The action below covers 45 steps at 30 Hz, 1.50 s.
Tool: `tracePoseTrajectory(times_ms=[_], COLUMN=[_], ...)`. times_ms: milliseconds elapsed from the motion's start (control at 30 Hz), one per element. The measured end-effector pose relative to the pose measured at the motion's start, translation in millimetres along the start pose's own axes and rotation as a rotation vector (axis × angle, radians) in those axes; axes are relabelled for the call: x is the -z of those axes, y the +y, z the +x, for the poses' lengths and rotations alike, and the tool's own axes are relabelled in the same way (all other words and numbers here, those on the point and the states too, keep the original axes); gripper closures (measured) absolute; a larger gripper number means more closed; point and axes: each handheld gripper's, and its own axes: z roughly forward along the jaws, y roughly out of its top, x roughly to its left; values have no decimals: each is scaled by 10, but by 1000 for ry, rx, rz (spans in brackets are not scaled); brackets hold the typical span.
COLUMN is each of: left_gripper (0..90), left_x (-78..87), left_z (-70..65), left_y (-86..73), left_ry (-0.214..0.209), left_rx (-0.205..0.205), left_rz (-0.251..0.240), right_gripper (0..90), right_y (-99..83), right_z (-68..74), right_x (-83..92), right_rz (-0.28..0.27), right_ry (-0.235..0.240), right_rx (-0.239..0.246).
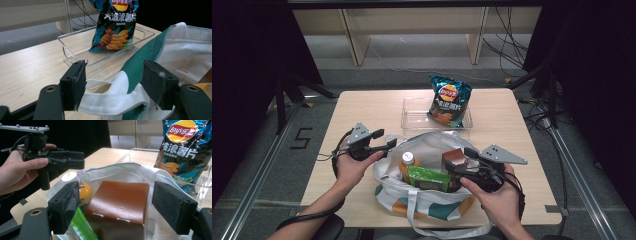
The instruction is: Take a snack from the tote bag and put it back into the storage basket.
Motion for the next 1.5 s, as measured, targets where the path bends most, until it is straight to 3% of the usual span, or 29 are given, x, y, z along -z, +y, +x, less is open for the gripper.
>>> tracePoseTrajectory(times_ms=[33, 67, 167, 200, 333, 600, 633, 667, 700, 867, 900, 967, 1100, 1200, 1267, 1300, 1433, 1500], left_gripper=[356, 355, 355, 355, 355, 356, 356, 356, 355, 356, 355, 356, 356, 356, 356, 356, 356, 355], left_x=[0, -2, -5, -4, -5, -3, -3, -4, -5, -8, -8, -7, -6, -8, -7, -6, -8, -9], left_z=[0, -1, -3, -2, 3, 1, 1, 1, 0, -1, 0, 1, 1, 0, 0, -2, 2, 0], left_y=[0, -1, -2, -2, -3, -2, -2, -3, -4, -4, -4, -5, -4, -4, -2, -3, -4, -4], left_ry=[0, -1, -1, 0, 1, 0, -1, -1, 0, -1, -1, -1, -2, -4, -4, -3, -5, -5], left_rx=[-1, 0, -1, -1, 2, -1, -2, 0, 1, 1, 0, 0, -3, -4, -7, -4, -6, -5], left_rz=[1, 0, 2, 2, 0, 1, 1, 1, 2, 3, 3, 3, 4, 5, 5, 4, 6, 5], right_gripper=[220, 215, 196, 187, 169, 166, 166, 166, 166, 168, 168, 170, 181, 206, 227, 235, 267, 290], right_y=[-2, -5, -27, -34, -78, -104, -110, -113, -124, -156, -160, -170, -192, -196, -200, -200, -202, -198], right_z=[-9, 13, 48, 27, 34, 26, 53, 54, 42, 35, 67, 55, 52, 22, 39, 29, 59, 57], right_x=[-4, -10, -39, -61, -116, -183, -181, -180, -196, -241, -235, -256, -284, -277, -291, -287, -276, -261], right_rz=[-4, 6, 9, 13, 33, 42, 48, 61, 51, 66, 87, 88, 79, 74, 70, 65, 66, 72], right_ry=[-11, -1, -9, -8, -29, -40, -49, -55, -50, -64, -71, -73, -74, -100, -83, -94, -107, -115], right_rx=[22, -4, -19, 10, 4, 43, 4, 5, 31, 58, 14, 33, 27, 81, 50, 72, 33, 51])
